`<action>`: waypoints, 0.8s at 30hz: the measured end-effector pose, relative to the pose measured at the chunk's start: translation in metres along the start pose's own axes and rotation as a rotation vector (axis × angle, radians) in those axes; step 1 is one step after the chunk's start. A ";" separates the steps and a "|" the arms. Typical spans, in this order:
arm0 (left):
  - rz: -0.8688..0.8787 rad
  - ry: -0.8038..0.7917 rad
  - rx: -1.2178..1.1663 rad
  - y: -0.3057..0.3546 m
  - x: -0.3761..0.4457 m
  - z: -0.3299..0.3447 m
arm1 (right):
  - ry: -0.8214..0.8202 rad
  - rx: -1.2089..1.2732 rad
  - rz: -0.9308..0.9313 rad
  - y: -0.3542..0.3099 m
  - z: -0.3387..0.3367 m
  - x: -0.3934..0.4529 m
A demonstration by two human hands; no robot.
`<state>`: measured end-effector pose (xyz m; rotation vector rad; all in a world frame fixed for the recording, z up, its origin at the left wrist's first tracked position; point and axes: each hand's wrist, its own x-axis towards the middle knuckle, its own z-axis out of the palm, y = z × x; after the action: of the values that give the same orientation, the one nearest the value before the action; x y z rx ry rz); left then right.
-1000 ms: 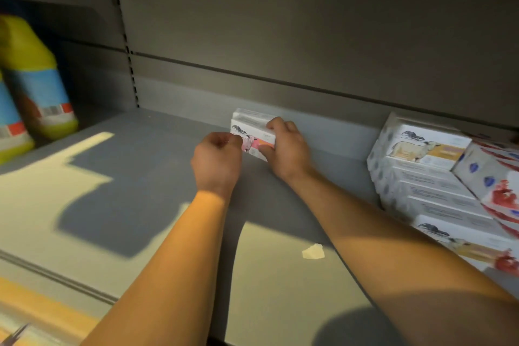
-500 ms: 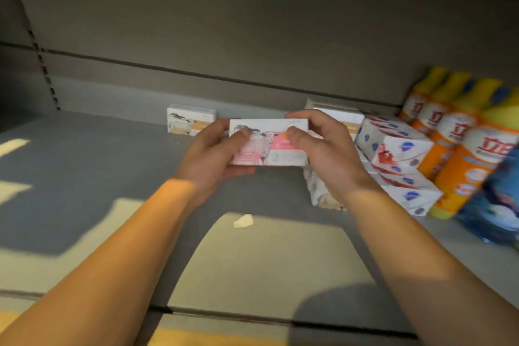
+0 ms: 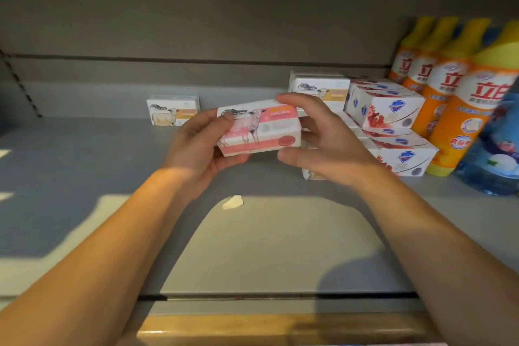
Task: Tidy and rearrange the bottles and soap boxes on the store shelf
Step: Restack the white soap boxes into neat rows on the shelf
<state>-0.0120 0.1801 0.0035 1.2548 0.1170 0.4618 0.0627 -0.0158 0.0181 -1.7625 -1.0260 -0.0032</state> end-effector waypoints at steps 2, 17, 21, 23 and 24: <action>-0.048 -0.006 -0.039 0.002 -0.001 -0.001 | -0.018 -0.045 -0.036 0.000 0.001 0.001; 0.028 -0.249 0.064 0.000 -0.006 0.004 | 0.408 0.064 0.162 -0.010 -0.001 0.003; 0.011 -0.173 0.037 0.000 -0.003 0.002 | 0.325 0.077 0.135 -0.009 -0.002 0.001; -0.023 -0.142 0.035 -0.001 -0.001 0.001 | 0.199 0.074 0.069 -0.009 -0.003 -0.001; -0.047 -0.130 0.040 0.000 -0.001 0.001 | 0.134 0.092 0.057 -0.008 -0.003 -0.002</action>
<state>-0.0124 0.1785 0.0033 1.3155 0.0453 0.3379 0.0582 -0.0186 0.0249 -1.6839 -0.8662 -0.0375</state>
